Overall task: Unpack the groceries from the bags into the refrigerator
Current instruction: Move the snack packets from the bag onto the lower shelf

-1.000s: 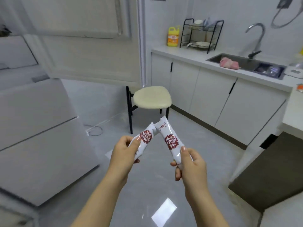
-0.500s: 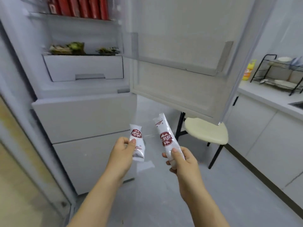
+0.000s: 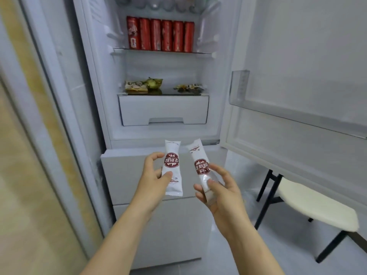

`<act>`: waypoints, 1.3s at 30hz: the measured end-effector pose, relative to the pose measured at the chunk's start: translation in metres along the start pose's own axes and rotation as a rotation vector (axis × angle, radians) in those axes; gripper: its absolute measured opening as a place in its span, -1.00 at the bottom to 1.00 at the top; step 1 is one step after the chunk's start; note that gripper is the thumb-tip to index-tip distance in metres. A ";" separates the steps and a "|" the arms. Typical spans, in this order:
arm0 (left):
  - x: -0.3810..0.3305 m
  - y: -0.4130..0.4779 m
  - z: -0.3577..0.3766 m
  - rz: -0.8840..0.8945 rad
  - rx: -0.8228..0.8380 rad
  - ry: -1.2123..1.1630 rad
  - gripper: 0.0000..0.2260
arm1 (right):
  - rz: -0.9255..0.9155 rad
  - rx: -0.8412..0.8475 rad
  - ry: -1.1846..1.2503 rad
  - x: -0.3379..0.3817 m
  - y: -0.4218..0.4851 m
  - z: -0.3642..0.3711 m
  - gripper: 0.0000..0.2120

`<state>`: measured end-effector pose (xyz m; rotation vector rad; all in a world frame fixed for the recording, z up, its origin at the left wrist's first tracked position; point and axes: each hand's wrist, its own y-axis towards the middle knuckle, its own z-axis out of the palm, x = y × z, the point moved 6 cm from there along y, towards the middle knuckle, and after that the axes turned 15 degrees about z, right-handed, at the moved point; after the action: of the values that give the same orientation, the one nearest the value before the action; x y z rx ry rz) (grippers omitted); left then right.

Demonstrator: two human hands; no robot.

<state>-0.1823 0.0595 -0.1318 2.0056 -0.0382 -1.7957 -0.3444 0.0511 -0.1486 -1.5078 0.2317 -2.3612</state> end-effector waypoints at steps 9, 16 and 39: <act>0.003 0.086 -0.029 0.084 -0.003 -0.013 -0.56 | -0.032 0.039 -0.106 0.019 0.079 0.060 -0.67; 0.005 0.160 -0.025 0.159 -0.028 -0.012 -0.61 | -0.109 0.067 -0.147 0.052 0.151 0.089 -0.79; 0.004 0.374 0.009 0.296 -0.107 -0.010 -0.71 | -0.290 0.115 -0.210 0.174 0.321 0.140 -0.75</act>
<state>-0.0891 -0.2814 -0.0080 1.8094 -0.2249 -1.5865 -0.2252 -0.3048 -0.0403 -1.8196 -0.1824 -2.3524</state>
